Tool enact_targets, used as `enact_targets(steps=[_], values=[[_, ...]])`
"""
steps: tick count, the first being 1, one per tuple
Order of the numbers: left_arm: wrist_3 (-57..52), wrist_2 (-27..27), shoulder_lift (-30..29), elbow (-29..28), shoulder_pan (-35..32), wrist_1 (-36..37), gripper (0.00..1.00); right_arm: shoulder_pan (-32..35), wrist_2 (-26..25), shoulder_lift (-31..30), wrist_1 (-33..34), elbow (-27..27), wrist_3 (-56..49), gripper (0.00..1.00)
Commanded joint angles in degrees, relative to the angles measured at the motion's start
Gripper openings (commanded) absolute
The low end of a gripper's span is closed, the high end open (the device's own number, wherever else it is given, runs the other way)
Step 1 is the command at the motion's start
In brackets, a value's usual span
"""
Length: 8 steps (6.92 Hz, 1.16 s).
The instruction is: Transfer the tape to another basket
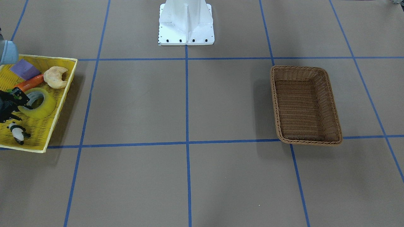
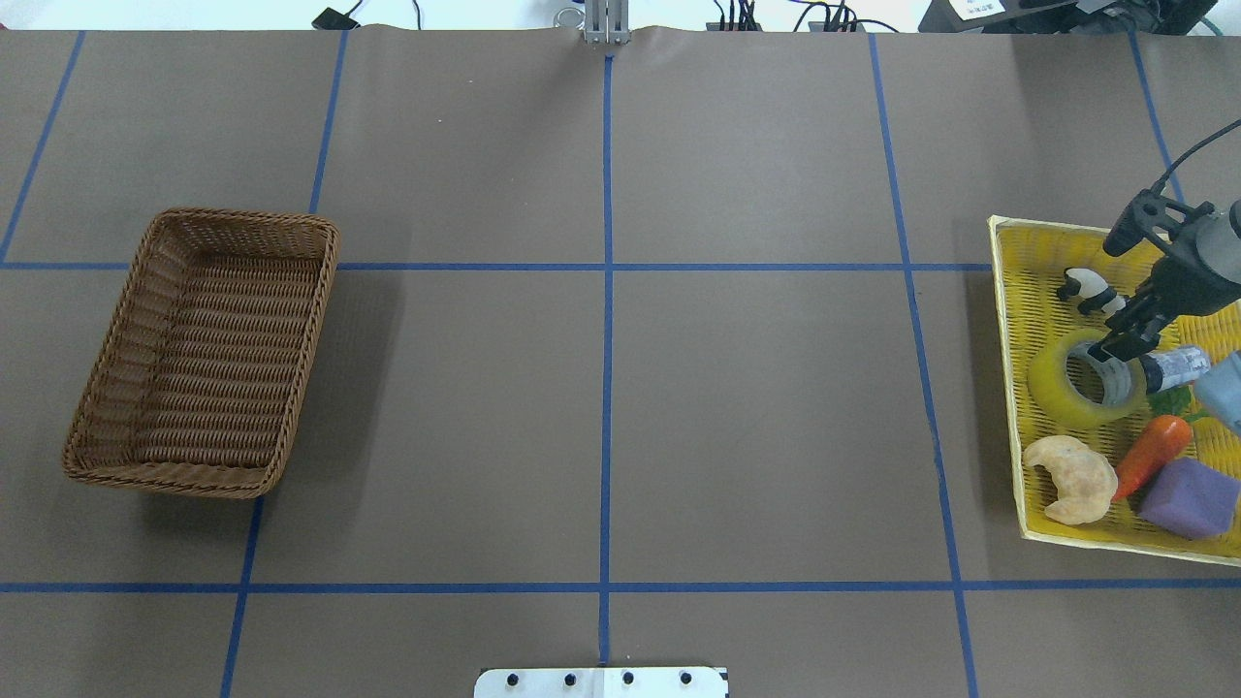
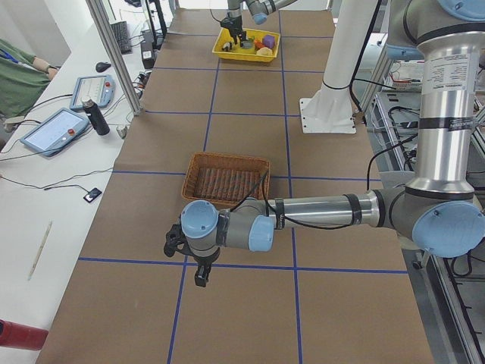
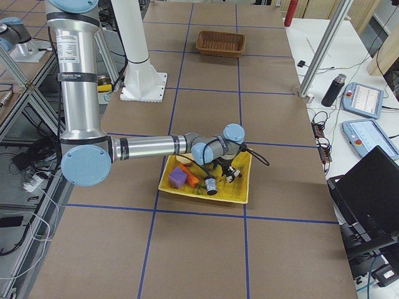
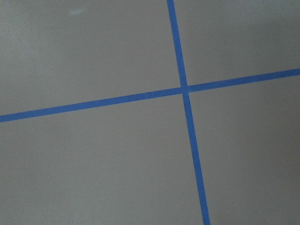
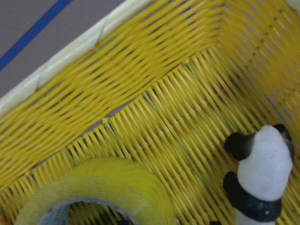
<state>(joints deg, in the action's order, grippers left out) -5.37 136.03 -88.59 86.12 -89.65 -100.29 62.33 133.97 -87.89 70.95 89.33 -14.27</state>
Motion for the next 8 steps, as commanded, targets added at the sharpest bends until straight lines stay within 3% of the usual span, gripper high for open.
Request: enact_targets(steps=[1,2,3,4,7,8], values=[[0.0,0.0,0.0,-0.1,0.0,0.0,0.98,0.0,0.0,-0.2,0.0,0.0,0.0,0.29],[0.0,0.0,0.0,-0.1,0.0,0.0,0.98,0.0,0.1,-0.2,0.0,0.1,0.0,0.18],[0.0,0.0,0.0,-0.1,0.0,0.0,0.98,0.0,0.3,-0.2,-0.2,0.1,0.1,0.00],[0.0,-0.1,0.0,-0.1,0.0,0.0,0.98,0.1,1.2,-0.2,-0.2,0.8,0.2,0.00],[0.0,0.0,0.0,-0.1,0.0,0.0,0.98,6.5,12.7,0.2,0.1,2.3,0.6,0.00],[-0.1,0.0,-0.1,0.1,0.0,-0.1,0.98,7.6,14.3,0.4,0.2,3.6,1.9,0.00]])
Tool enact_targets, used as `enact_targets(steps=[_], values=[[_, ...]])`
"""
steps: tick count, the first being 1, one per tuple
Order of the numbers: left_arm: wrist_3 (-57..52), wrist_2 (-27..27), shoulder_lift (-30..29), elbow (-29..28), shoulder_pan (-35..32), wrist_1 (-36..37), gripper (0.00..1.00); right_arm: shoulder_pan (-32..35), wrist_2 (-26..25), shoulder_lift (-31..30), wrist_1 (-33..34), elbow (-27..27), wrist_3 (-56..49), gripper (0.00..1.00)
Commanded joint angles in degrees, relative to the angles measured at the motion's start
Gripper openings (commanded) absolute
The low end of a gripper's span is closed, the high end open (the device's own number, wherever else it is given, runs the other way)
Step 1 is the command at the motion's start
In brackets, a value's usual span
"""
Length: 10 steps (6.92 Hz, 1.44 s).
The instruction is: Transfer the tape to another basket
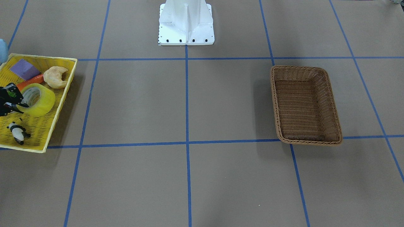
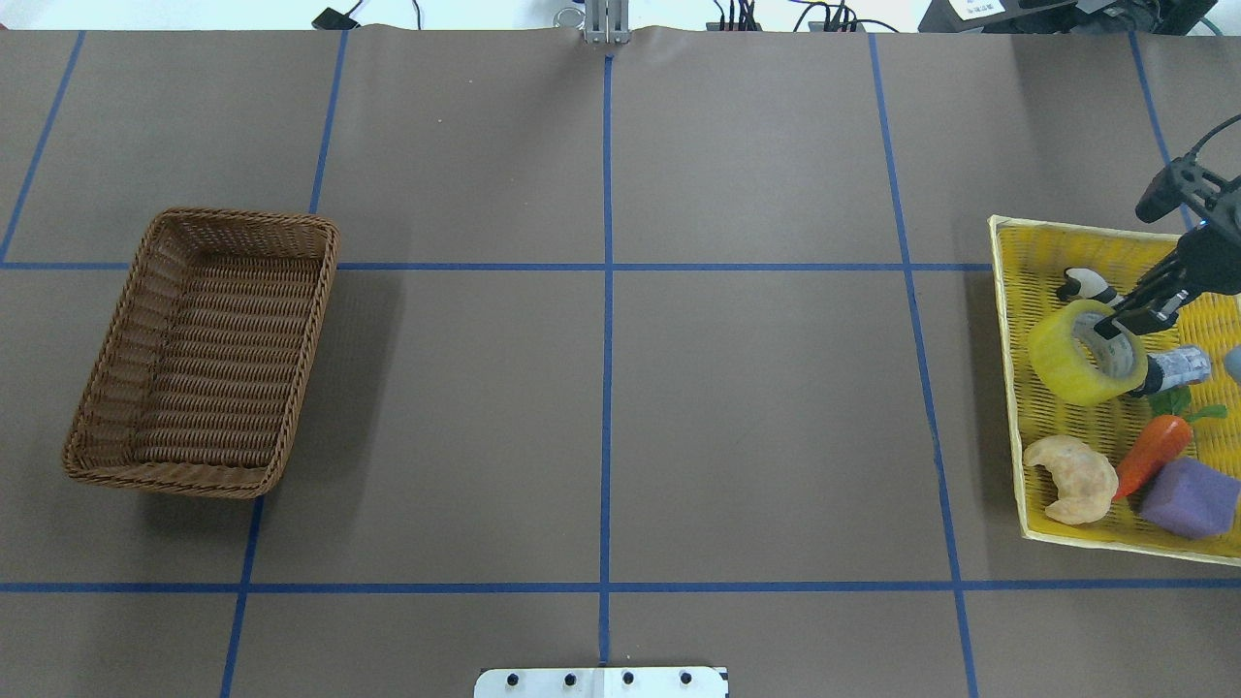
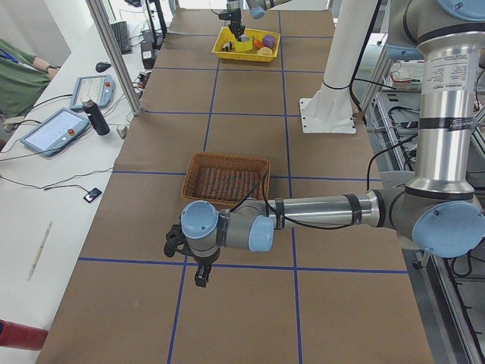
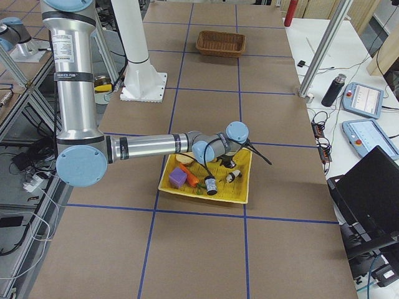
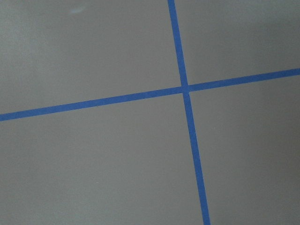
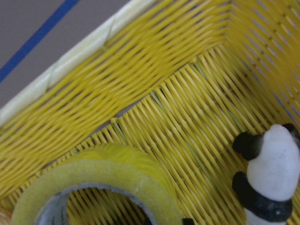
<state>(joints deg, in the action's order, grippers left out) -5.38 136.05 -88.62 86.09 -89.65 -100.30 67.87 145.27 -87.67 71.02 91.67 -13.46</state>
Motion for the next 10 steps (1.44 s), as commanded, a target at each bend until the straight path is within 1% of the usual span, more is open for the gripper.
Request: enact_targets(steps=[1,2,3,4,5,6,7,8,9,10], values=[[-0.1,0.0,-0.1,0.8,0.0,-1.5,0.98,2.6,3.2,0.7,0.5,3.1,6.6,0.00],[0.0,-0.3,-0.1,0.1,0.0,-7.7,0.98,2.5,3.0,2.1,-0.1,5.1,17.0,0.00],[1.5,-0.3,-0.9,-0.3,0.0,-12.1,0.98,2.4,3.0,4.4,-0.3,6.6,28.3,0.00],[6.7,-0.3,-1.5,-0.9,0.0,-17.5,0.98,2.4,3.0,7.5,-2.8,6.7,36.9,0.00],[11.5,-0.4,-1.8,-2.4,0.0,-26.8,0.98,2.3,2.6,8.9,-7.9,6.9,45.5,0.00],[20.5,-0.5,-3.2,-4.1,0.0,-34.9,0.98,2.3,2.1,9.7,-15.2,6.3,55.3,0.00],[29.1,-0.5,-5.1,-6.0,0.0,-40.8,0.98,2.2,1.3,10.4,-19.1,6.2,61.6,0.00],[36.7,-0.9,-7.3,-7.8,0.1,-46.0,0.98,2.0,-0.6,11.7,-21.3,6.9,68.4,0.00],[47.3,-3.3,-8.7,-8.2,1.9,-52.0,0.98,1.1,-2.8,12.9,-28.7,6.9,80.2,0.00],[60.3,-3.6,-10.1,-8.3,5.0,-57.8,0.98,-1.5,-7.7,13.0,-38.1,6.9,92.6,0.00]])
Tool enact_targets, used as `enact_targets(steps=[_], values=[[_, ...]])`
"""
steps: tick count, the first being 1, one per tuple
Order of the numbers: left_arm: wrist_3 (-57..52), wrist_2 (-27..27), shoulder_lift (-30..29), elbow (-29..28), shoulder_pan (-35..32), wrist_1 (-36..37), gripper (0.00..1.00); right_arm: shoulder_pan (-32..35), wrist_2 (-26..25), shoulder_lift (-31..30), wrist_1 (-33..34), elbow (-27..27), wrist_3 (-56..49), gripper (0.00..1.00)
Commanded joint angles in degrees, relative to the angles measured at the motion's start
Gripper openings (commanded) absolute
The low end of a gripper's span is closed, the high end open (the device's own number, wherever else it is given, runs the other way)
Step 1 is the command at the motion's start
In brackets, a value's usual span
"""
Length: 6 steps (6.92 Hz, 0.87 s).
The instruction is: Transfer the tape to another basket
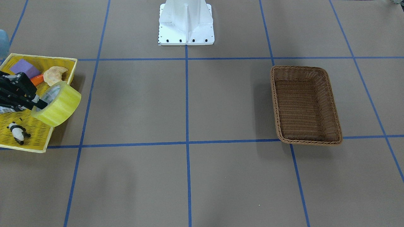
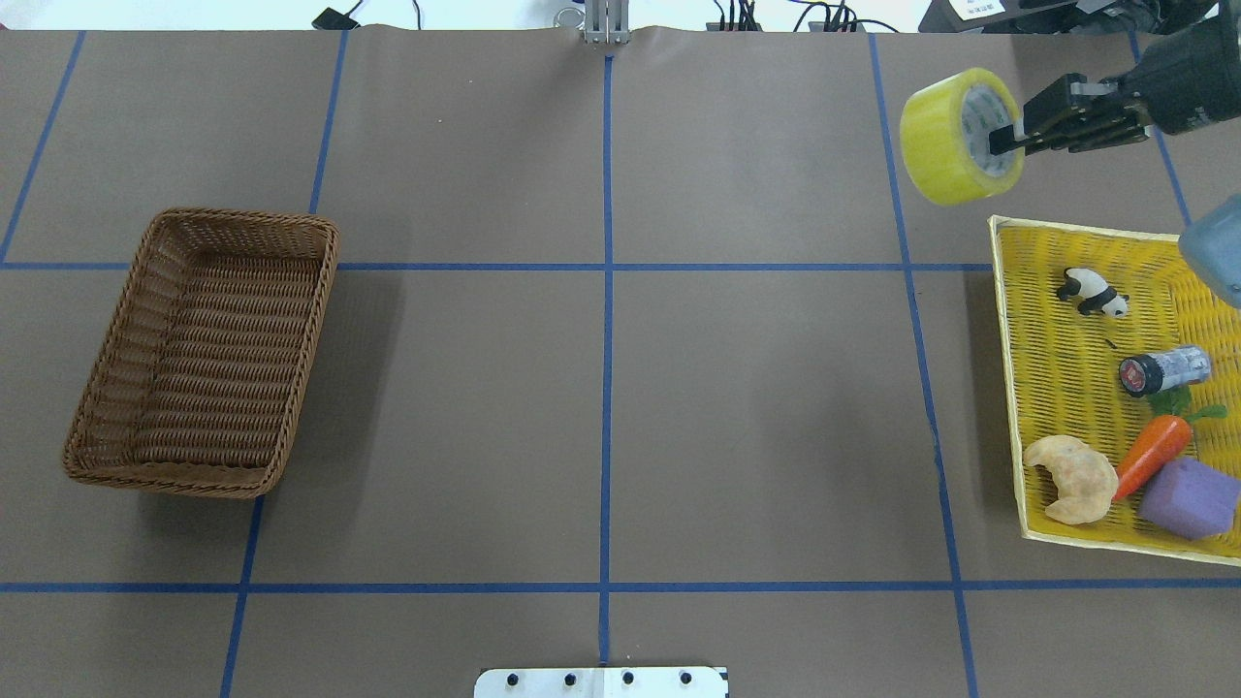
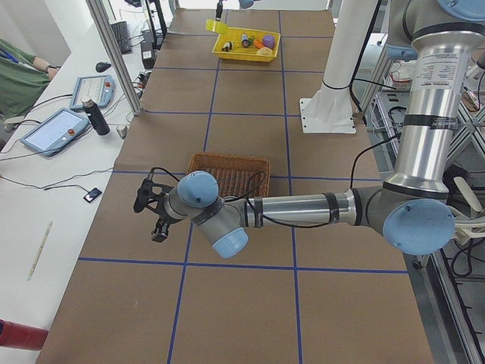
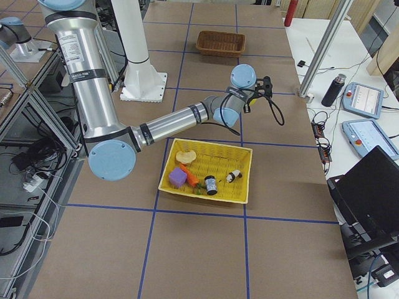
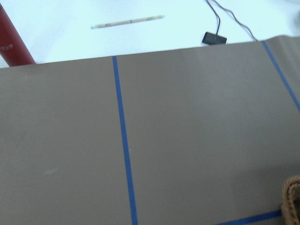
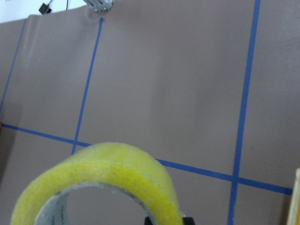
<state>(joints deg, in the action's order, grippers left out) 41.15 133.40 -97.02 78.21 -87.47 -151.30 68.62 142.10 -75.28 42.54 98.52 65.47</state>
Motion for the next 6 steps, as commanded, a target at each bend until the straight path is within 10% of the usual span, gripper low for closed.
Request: enact_targets(steps=[1,3,6], values=[[27.4,-0.9,-3.0,-0.1,5.0,-12.0,0.98,-5.5,-9.7,0.6,-17.5,0.1,24.4,0.00],[53.1,1.4,-7.3,1.6,9.0,-17.0,0.98,-8.8,-11.1,1.1,-24.4,0.4,32.5,0.00],[75.4,19.1,-15.5,2.2,11.1,-16.9,0.98,-13.5,-9.7,6.9,-24.9,3.7,46.8,0.00]])
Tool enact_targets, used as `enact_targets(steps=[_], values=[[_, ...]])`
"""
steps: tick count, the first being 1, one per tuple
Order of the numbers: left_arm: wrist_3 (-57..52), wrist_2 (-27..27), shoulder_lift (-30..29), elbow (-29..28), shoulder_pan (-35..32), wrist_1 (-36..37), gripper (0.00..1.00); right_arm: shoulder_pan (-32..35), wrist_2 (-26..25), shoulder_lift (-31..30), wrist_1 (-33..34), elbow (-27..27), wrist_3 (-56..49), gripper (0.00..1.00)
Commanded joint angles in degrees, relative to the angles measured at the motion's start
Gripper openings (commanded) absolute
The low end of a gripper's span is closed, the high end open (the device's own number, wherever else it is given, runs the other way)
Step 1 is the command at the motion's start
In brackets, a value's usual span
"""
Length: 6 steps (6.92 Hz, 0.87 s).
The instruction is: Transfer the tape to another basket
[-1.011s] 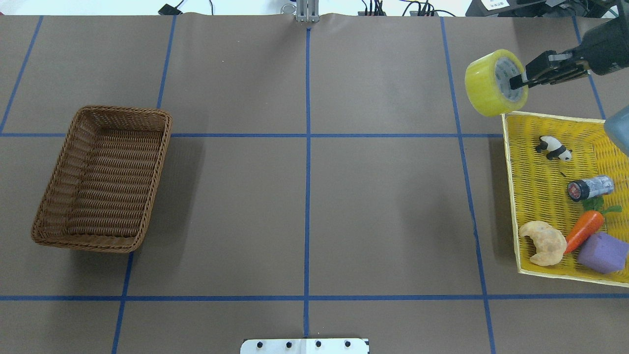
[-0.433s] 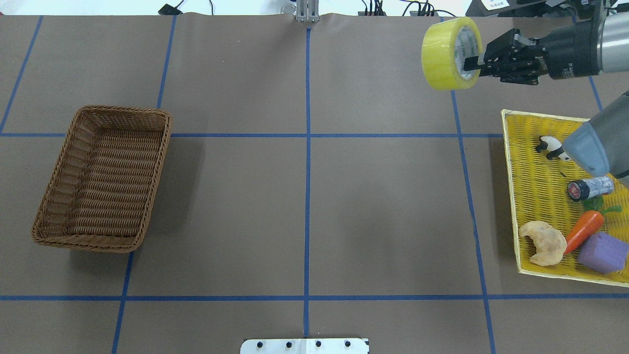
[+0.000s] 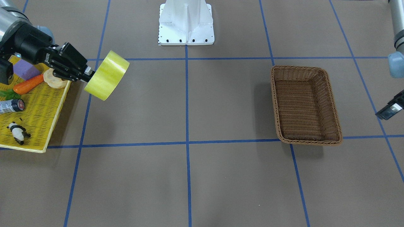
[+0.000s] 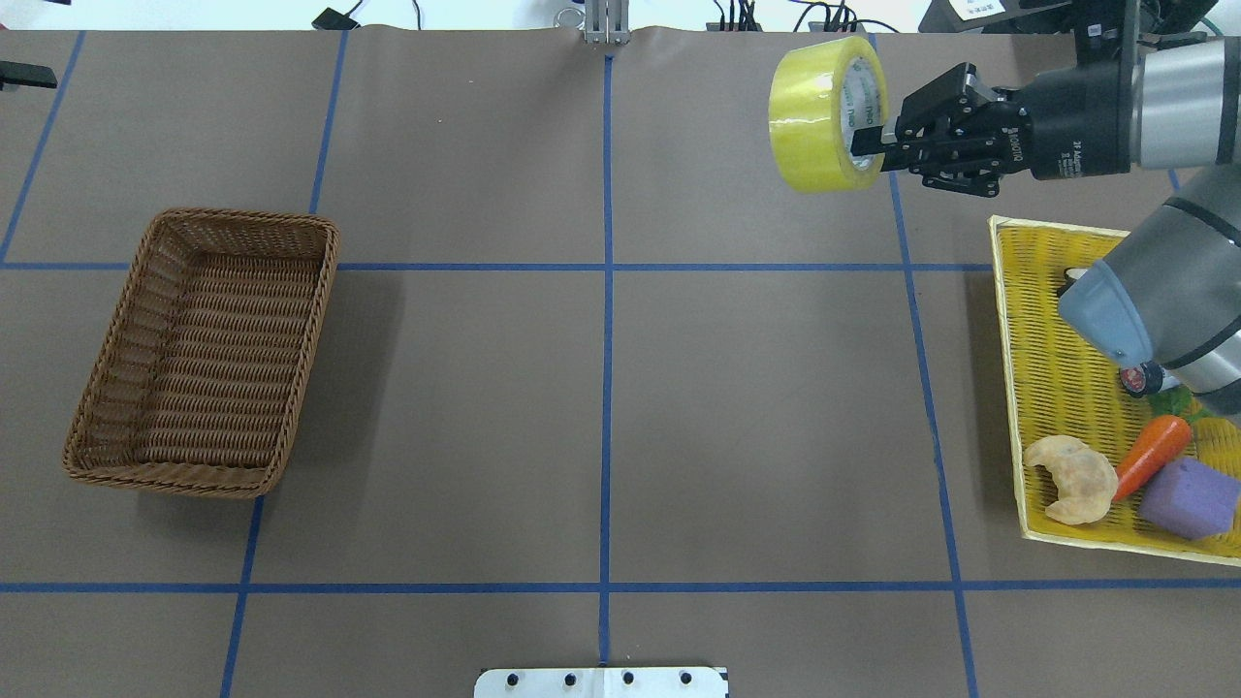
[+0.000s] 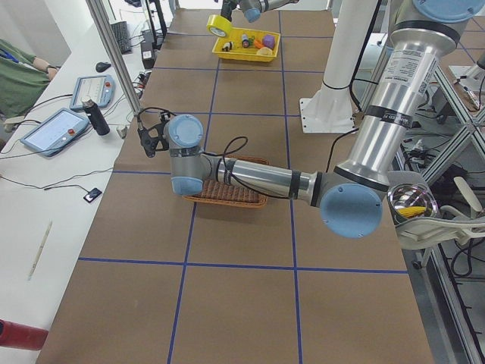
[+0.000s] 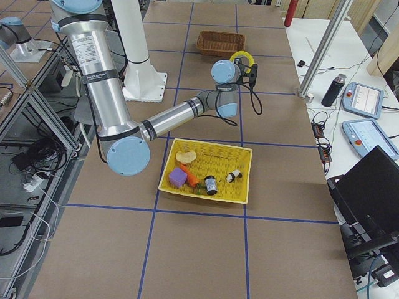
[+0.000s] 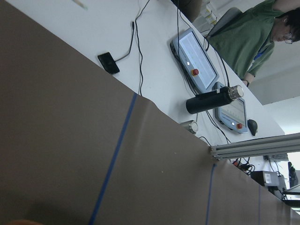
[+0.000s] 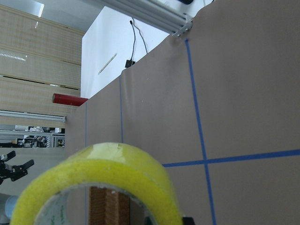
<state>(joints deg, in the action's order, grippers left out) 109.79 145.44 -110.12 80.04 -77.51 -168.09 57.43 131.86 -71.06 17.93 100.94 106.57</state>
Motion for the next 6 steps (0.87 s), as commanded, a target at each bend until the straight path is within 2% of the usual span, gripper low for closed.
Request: enact_targets(steps=[1,3,4,6], values=[[10.2,10.2,-3.7,1.9,3.0,-0.1,0.98,-5.3,0.6,4.7,-0.3,2.3,7.7,0.00],[19.4,10.2,-7.6,6.7,9.3,-0.3,0.98,-11.1,0.6,8.4,-0.3,3.2,9.9,0.00],[25.2,10.1,-11.3,7.7,11.0,-0.4,0.98,-12.9,0.3,9.4,-2.4,3.8,10.1,0.00],[27.8,9.8,-12.2,11.4,14.7,-4.6,0.98,-15.5,-1.2,9.5,-9.4,3.8,12.5,0.00]])
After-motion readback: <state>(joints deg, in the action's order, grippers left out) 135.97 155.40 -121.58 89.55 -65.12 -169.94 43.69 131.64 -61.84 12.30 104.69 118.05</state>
